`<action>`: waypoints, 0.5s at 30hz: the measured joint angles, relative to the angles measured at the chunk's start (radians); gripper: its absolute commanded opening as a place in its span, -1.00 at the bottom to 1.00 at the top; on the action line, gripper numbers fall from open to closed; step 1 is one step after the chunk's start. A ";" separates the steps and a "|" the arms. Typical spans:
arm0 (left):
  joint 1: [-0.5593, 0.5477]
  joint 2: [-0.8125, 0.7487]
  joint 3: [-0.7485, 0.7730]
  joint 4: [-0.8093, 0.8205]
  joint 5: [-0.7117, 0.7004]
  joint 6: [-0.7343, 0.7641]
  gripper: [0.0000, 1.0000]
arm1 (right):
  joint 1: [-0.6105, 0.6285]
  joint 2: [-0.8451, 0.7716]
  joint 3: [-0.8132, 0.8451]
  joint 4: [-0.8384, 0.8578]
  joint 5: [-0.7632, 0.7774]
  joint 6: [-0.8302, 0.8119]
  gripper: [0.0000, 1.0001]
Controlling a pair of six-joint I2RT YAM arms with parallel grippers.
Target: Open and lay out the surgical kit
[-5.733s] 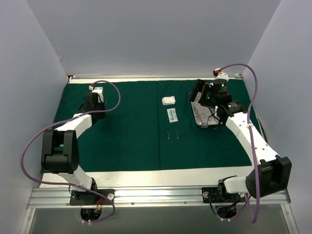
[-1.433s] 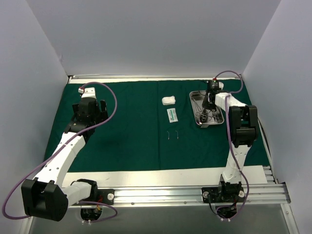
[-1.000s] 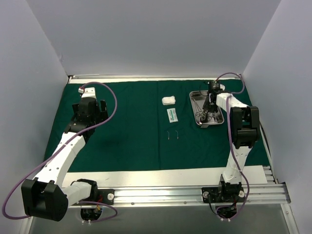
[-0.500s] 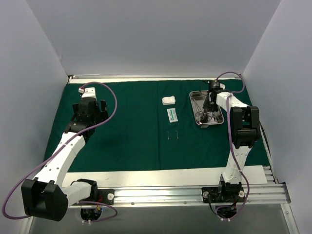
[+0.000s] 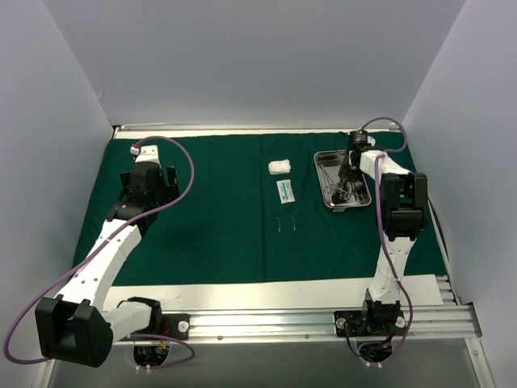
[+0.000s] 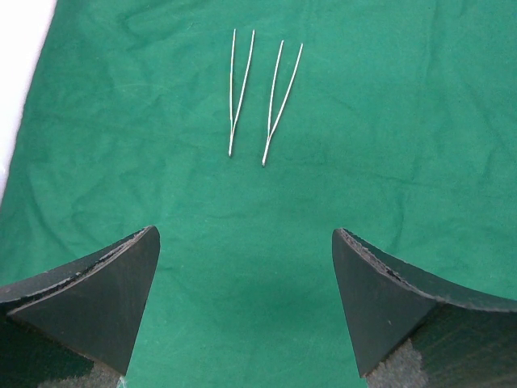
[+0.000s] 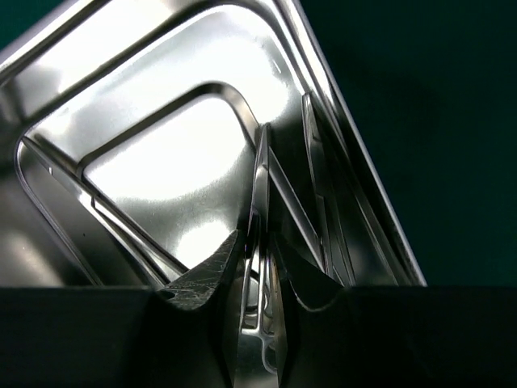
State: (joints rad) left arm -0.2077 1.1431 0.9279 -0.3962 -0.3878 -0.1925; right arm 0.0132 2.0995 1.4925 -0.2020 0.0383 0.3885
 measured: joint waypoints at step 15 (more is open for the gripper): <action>0.000 0.000 0.000 0.001 0.006 0.013 0.95 | 0.001 0.057 0.099 -0.082 0.019 -0.003 -0.56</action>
State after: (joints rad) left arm -0.2077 1.1431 0.9279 -0.3954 -0.3813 -0.1795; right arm 0.0139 2.1567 1.5917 -0.2840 0.0570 0.3859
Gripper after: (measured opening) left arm 0.975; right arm 0.207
